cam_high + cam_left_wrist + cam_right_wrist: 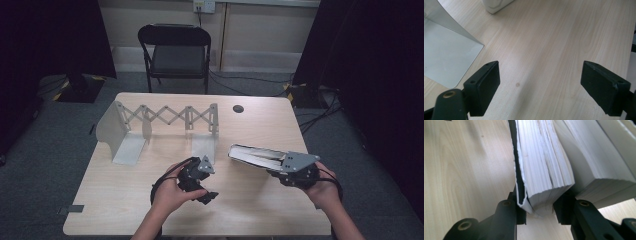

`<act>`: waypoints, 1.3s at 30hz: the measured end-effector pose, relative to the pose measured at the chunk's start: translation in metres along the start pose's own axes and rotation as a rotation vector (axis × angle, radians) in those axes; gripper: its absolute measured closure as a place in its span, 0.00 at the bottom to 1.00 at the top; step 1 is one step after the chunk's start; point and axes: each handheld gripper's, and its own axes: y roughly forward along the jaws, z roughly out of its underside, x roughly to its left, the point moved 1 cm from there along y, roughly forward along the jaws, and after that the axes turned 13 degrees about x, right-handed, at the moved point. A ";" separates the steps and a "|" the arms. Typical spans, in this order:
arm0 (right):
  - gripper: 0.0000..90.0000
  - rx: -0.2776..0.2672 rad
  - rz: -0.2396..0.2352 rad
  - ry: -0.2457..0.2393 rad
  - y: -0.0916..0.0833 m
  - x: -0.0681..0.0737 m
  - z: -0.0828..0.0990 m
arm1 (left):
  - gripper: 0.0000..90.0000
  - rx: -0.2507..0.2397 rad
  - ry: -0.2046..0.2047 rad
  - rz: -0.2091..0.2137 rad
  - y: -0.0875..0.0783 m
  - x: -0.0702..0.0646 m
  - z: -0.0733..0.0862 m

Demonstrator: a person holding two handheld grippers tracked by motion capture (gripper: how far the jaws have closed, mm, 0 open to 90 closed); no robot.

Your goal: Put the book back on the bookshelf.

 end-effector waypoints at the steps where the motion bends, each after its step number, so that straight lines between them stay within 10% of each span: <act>1: 0.75 -0.002 -0.002 0.000 -0.001 0.001 0.000 | 0.18 -0.003 -0.007 0.002 0.000 0.000 0.001; 39: 0.77 -0.052 -0.119 0.017 -0.025 0.011 0.005 | 0.21 0.046 -0.025 0.003 0.015 0.006 0.008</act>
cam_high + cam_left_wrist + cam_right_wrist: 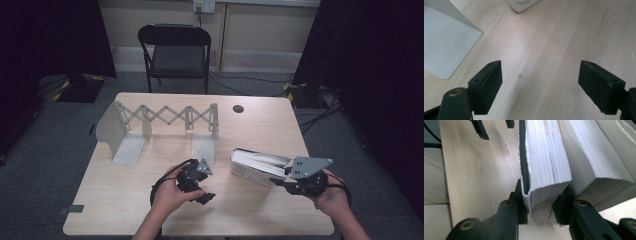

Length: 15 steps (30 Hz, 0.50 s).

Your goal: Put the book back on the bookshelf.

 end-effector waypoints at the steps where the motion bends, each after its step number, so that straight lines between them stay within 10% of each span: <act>1: 0.77 -0.004 -0.003 -0.001 -0.001 0.001 0.000 | 0.21 0.002 0.003 0.000 0.000 0.000 -0.001; 15: 0.77 -0.033 -0.040 -0.008 -0.007 0.014 0.001 | 0.20 0.008 0.018 0.004 0.003 0.000 -0.004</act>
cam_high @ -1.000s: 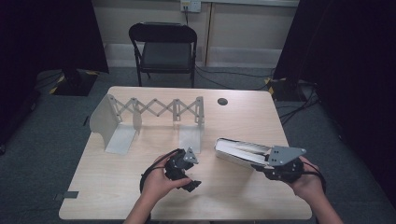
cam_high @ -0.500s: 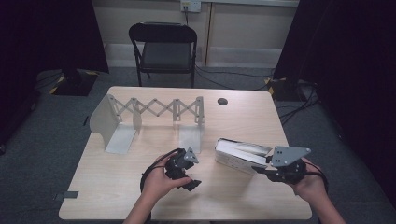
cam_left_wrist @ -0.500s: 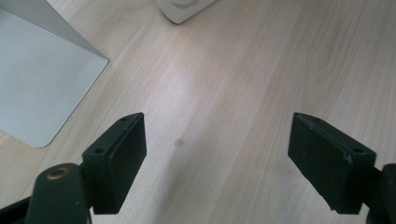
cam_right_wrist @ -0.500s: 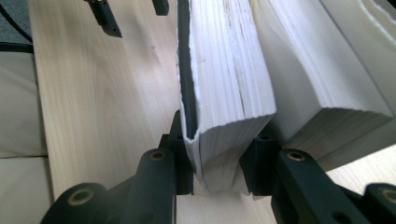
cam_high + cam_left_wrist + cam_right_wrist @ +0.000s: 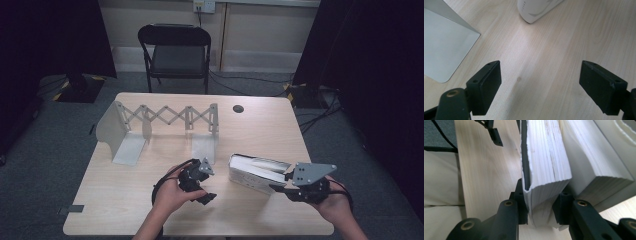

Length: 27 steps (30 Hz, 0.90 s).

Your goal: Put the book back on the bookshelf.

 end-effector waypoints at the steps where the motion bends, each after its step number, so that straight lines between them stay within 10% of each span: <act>1: 0.77 0.003 -0.002 -0.002 -0.001 0.001 0.000 | 0.20 -0.002 -0.003 0.000 0.000 0.000 0.000; 27: 0.77 -0.017 -0.089 0.101 -0.002 -0.019 0.008 | 0.17 -0.021 -0.010 0.065 0.006 -0.002 -0.001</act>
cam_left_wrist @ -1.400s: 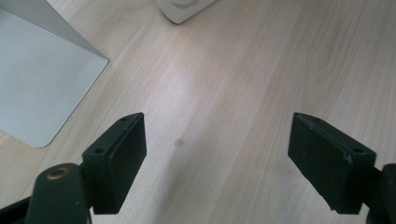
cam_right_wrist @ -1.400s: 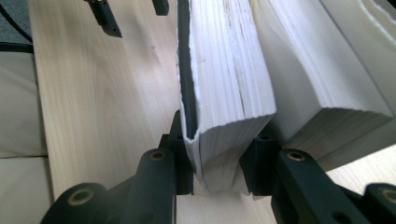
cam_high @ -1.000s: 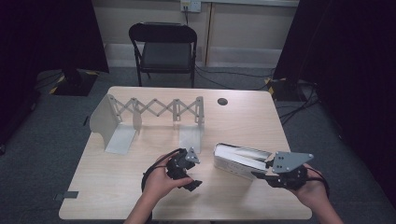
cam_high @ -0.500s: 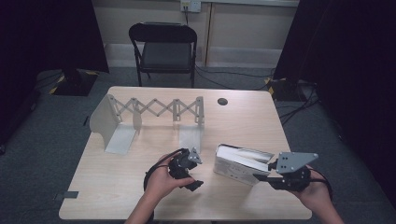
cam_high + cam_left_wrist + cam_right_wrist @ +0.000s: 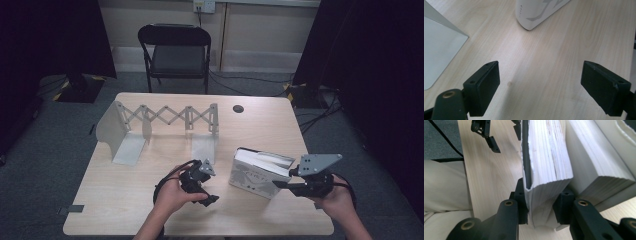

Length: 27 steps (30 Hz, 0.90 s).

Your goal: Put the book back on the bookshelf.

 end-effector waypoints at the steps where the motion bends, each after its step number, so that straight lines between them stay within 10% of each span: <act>1: 0.77 0.000 0.000 0.000 0.000 0.000 0.000 | 0.17 0.000 0.000 0.000 0.000 0.000 0.000; 27: 0.76 0.069 -0.048 0.070 0.002 -0.019 -0.003 | 0.29 0.072 0.044 -0.052 -0.022 -0.001 -0.025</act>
